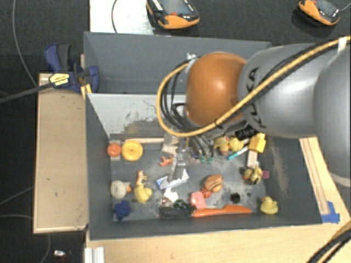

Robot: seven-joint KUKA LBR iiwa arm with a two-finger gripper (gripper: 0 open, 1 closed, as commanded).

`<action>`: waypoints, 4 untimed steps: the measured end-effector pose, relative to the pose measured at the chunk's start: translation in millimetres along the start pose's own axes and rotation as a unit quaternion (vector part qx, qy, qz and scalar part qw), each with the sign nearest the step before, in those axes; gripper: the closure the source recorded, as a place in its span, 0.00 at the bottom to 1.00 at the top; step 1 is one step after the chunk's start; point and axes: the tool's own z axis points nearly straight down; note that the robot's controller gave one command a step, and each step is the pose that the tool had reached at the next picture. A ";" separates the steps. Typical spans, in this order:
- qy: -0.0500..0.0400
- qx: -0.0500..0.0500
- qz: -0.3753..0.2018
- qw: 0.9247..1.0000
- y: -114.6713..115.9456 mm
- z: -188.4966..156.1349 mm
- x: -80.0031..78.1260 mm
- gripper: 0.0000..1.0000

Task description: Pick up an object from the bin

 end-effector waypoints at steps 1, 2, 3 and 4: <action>-0.003 0.000 0.001 1.000 -0.5 -3.9 -1.3 0.00; -0.003 0.000 -0.089 0.996 5.5 54.3 -10.3 1.00; -0.003 0.000 -0.088 0.996 5.4 54.2 -10.3 0.00; -0.003 -0.001 -0.087 0.996 5.5 54.2 -10.3 0.00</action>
Offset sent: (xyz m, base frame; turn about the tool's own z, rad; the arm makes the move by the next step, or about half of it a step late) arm 0.0094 0.0055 -0.0549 -0.1813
